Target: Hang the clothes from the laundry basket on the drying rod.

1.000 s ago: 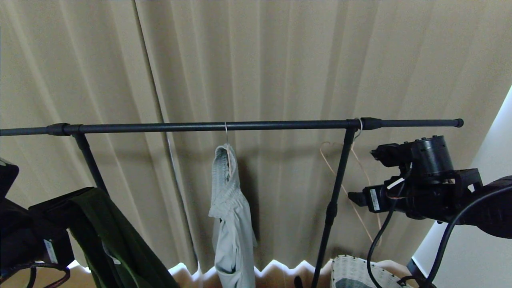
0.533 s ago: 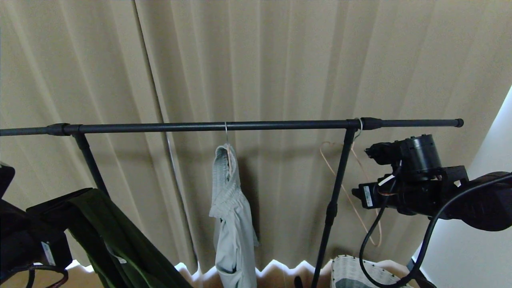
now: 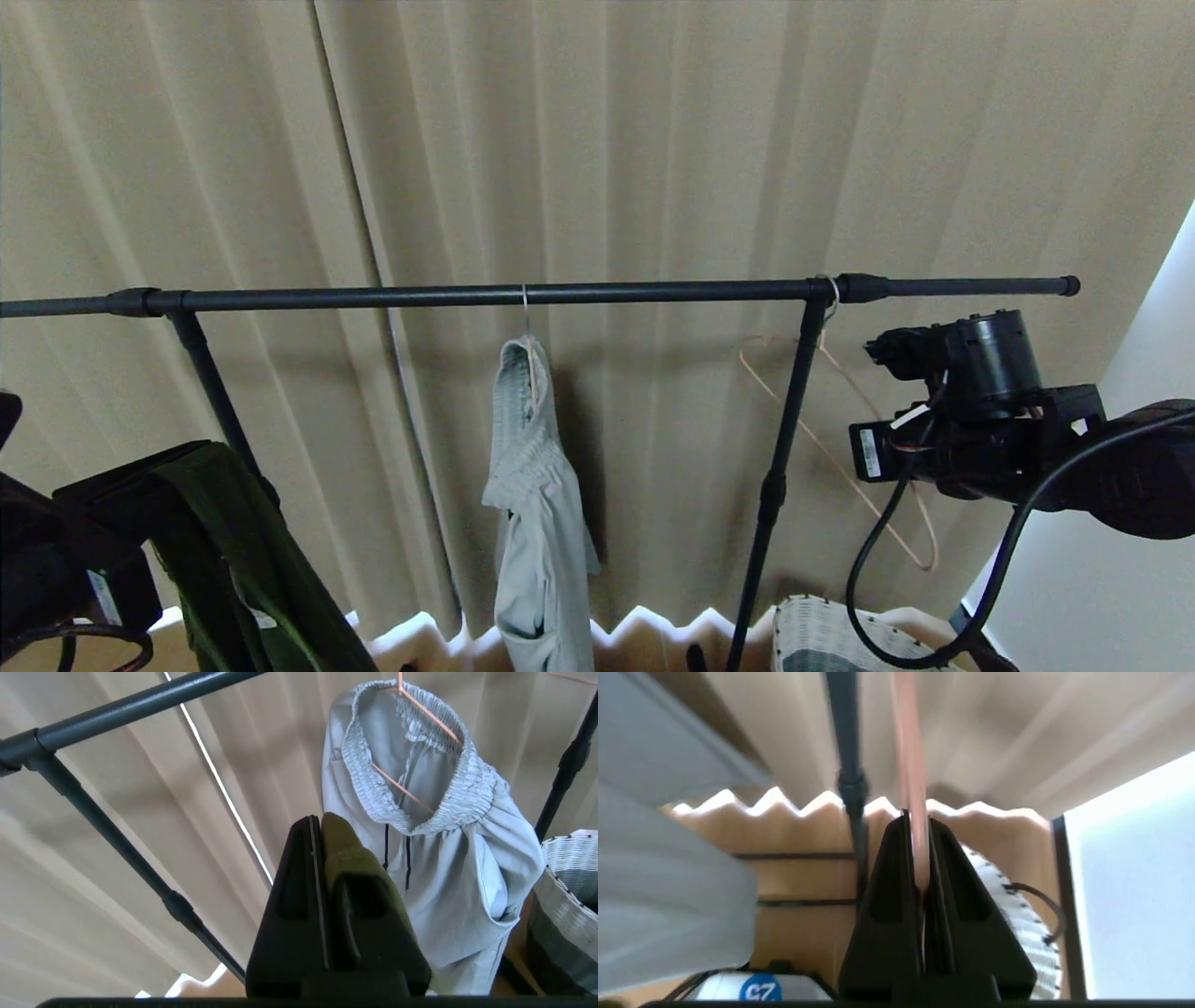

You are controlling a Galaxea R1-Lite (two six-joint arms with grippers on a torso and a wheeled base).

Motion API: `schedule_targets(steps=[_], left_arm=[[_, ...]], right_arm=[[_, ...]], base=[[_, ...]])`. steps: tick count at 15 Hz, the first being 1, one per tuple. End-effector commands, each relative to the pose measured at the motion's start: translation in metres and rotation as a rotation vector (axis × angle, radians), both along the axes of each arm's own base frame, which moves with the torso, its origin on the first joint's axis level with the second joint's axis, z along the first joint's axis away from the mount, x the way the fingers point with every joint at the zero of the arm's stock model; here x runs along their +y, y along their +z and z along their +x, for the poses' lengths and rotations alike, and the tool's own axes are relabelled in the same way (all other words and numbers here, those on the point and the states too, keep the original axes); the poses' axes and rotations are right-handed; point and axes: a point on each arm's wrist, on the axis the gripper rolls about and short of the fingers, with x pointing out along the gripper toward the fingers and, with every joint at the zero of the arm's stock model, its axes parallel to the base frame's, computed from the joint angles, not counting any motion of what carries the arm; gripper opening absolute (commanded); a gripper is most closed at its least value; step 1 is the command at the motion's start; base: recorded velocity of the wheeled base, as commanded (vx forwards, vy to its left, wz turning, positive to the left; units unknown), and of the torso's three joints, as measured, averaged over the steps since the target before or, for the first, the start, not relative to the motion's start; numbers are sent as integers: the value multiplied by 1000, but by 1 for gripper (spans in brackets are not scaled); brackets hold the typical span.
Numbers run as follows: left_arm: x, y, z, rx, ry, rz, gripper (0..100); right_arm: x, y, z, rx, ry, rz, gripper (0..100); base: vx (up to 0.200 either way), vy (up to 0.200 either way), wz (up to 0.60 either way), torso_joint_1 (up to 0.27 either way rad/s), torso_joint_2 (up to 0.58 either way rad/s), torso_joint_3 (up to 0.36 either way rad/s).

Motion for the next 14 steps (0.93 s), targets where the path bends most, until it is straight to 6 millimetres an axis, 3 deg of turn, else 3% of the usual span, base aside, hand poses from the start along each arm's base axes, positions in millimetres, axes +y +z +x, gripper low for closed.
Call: schedule_targets(steps=[1,6,10,14], left_arm=[[0,0,-1,-4,-1,0,0],[0,0,-1,-4,-1,1,0],[0,-1,-1,-1,-1,1,0],[1,-1,0,2,7,4,0]], right_arm=[[-1,9,-3,-32,-7,7,0],[-7,35,-21,-123,-16,28,0],[-9,34,-26,-205,-28,32,0],[-16,35,-47,-211,-29,30,0]], base=[[0,0,0,0,0,0],[0,0,0,0,0,0],[0,0,0,0,0,0],[0,0,0,0,0,0]])
